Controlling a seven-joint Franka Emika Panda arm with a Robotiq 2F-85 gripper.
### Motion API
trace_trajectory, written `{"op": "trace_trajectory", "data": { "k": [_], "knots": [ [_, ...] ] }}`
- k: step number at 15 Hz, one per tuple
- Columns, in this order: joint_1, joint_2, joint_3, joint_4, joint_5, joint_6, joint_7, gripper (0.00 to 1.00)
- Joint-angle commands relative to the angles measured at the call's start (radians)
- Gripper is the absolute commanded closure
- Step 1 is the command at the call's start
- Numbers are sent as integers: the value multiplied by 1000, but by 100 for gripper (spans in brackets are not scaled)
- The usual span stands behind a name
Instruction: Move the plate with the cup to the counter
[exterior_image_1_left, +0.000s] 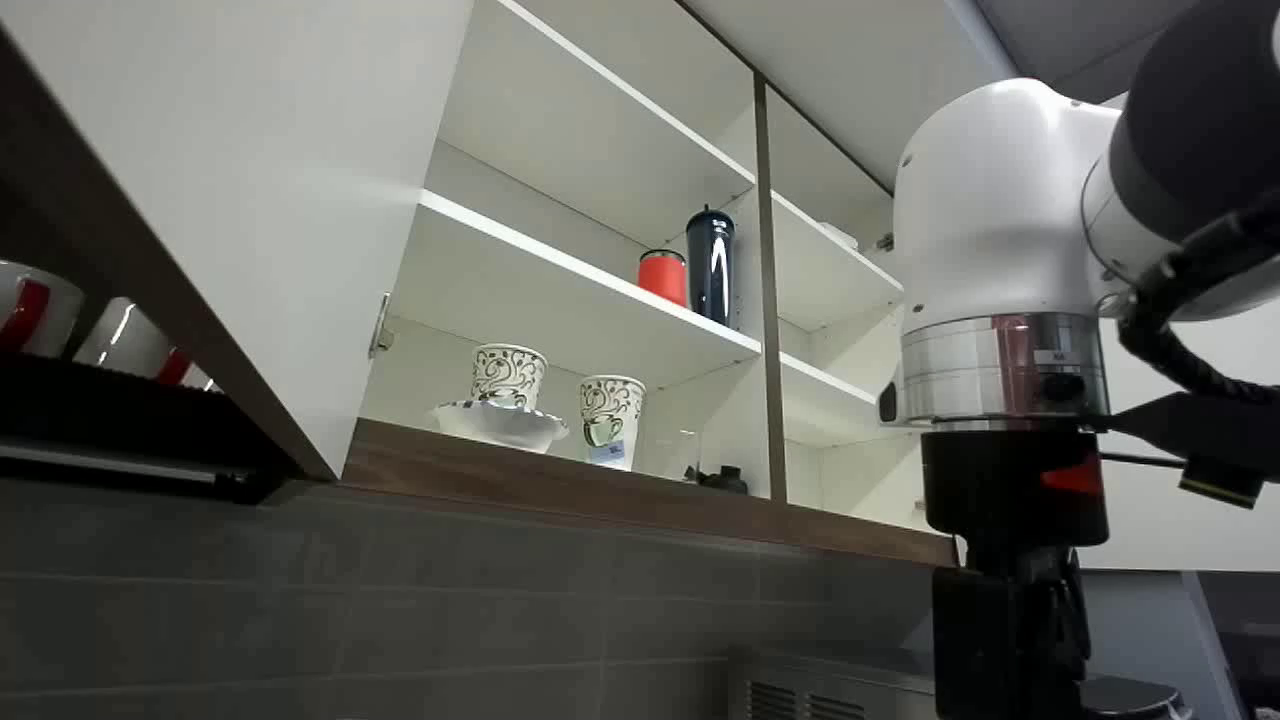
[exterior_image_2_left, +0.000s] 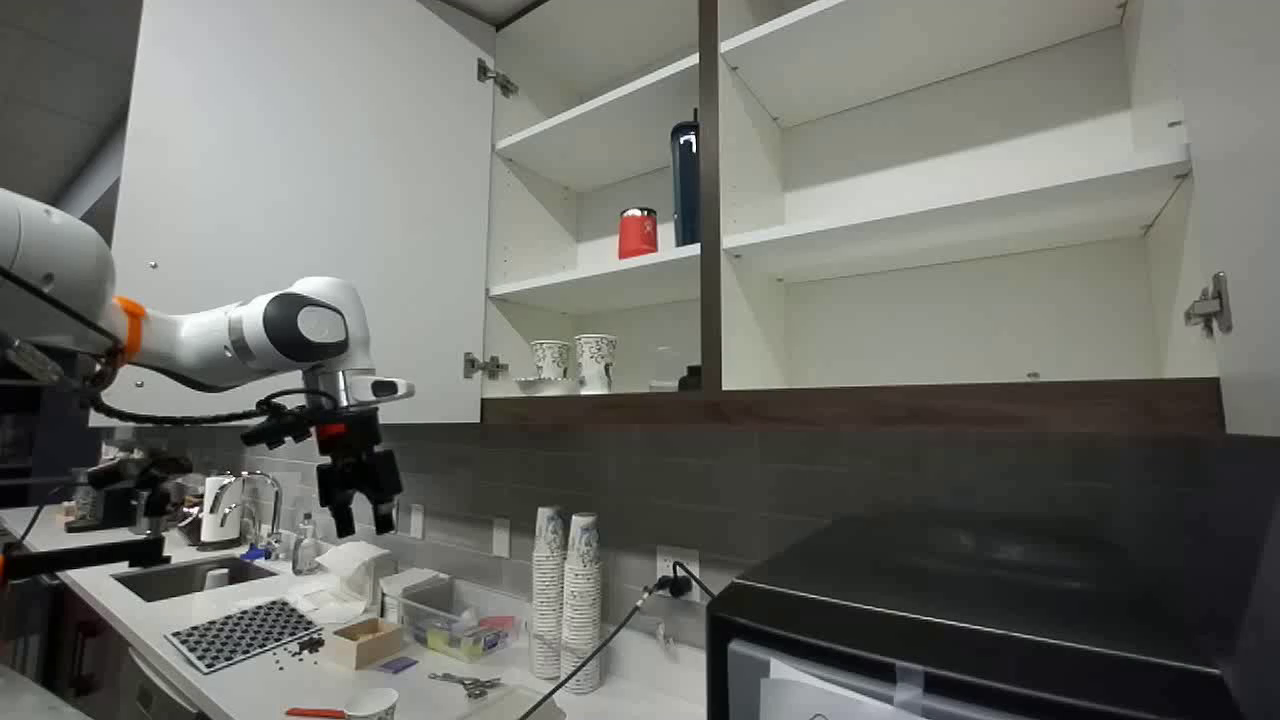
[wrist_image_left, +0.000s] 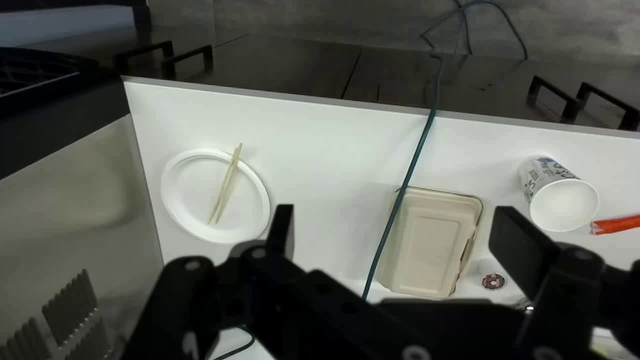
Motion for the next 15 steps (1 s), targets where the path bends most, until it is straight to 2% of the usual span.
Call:
{"op": "trace_trajectory", "data": {
  "k": [1,3,4,5,9,15],
  "knots": [
    [16,6,-11,4,-9,-3,9,0],
    [16,6,-11,4,-9,-3,9,0],
    [-1,21,-5,22,0,-15,50,0],
    [-37,65,3,71,17,-39,128,0],
    [-94,213,3,258,39,-46,280,0],
    [-90,434,-32,582,99,-86,519,0]
  ]
}}
